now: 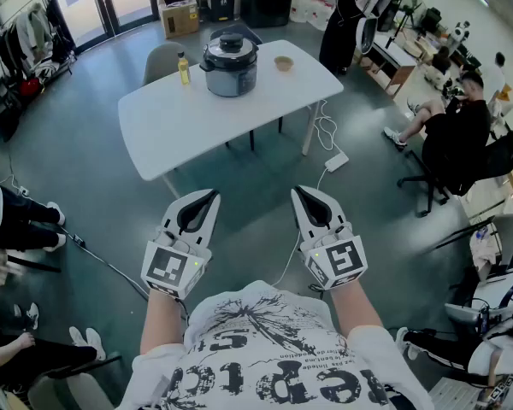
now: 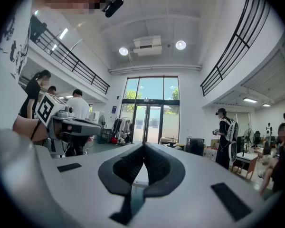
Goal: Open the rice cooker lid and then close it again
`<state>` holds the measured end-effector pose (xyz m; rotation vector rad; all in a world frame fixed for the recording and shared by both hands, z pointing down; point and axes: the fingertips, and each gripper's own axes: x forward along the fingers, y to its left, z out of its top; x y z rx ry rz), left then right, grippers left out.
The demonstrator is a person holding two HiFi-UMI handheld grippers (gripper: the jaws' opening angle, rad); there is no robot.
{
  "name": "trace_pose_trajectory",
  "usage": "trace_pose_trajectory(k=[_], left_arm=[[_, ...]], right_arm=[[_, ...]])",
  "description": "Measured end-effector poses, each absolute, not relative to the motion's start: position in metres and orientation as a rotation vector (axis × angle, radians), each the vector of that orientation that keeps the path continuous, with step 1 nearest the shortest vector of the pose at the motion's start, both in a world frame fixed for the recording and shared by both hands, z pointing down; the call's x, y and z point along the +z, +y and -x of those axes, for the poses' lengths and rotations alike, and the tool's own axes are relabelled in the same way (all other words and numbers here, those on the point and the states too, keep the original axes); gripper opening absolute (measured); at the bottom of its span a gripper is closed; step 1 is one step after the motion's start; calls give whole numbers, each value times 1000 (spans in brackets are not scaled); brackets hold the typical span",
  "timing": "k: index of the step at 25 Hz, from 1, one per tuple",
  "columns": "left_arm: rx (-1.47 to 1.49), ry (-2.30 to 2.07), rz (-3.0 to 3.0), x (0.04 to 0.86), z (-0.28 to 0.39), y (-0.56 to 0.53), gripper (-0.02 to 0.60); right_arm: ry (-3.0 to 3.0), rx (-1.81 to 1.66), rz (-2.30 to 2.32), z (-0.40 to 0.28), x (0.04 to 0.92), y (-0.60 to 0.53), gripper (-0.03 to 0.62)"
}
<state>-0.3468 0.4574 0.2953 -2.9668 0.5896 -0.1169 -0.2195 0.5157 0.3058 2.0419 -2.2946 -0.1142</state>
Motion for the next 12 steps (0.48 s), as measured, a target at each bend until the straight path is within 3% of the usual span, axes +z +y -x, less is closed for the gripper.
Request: trace_pose_trajectory(k=[12], left_arm=[[-76, 546, 3018, 296, 363, 447, 14]], right_arm=[[-2252, -94, -2079, 233, 311, 508, 12]])
